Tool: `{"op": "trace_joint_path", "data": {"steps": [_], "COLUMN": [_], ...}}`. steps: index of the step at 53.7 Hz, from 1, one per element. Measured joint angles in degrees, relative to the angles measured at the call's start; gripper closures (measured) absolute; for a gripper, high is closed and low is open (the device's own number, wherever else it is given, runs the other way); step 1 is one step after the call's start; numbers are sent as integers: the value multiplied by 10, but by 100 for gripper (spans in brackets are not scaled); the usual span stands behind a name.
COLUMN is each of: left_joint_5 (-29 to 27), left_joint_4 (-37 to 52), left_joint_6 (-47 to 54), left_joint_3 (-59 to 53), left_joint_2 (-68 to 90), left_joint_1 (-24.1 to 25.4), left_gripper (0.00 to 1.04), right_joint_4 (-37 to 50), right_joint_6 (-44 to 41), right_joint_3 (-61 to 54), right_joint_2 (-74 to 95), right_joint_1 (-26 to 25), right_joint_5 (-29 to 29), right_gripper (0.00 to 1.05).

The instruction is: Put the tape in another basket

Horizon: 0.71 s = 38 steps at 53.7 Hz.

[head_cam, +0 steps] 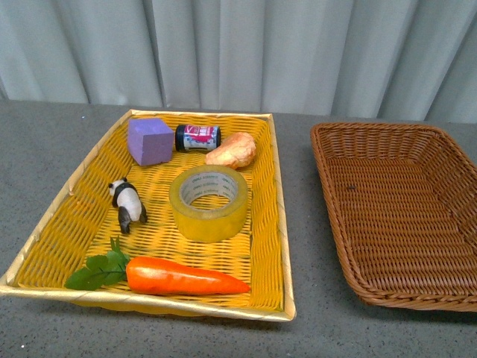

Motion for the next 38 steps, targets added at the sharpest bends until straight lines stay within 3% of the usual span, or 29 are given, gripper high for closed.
{"op": "trace_joint_path", "data": {"steps": [38], "left_joint_5": [0], "left_joint_4": [0], "left_joint_6": [0], "left_joint_3": [0], "left_joint_2": [0], "left_joint_1": [0], "left_gripper": [6], "right_joint_4": [0], "right_joint_6": [0], "right_joint_3": [0], "right_joint_2": [0], "right_joint_1": [0], "right_joint_5": [0], "right_gripper": [9]}}
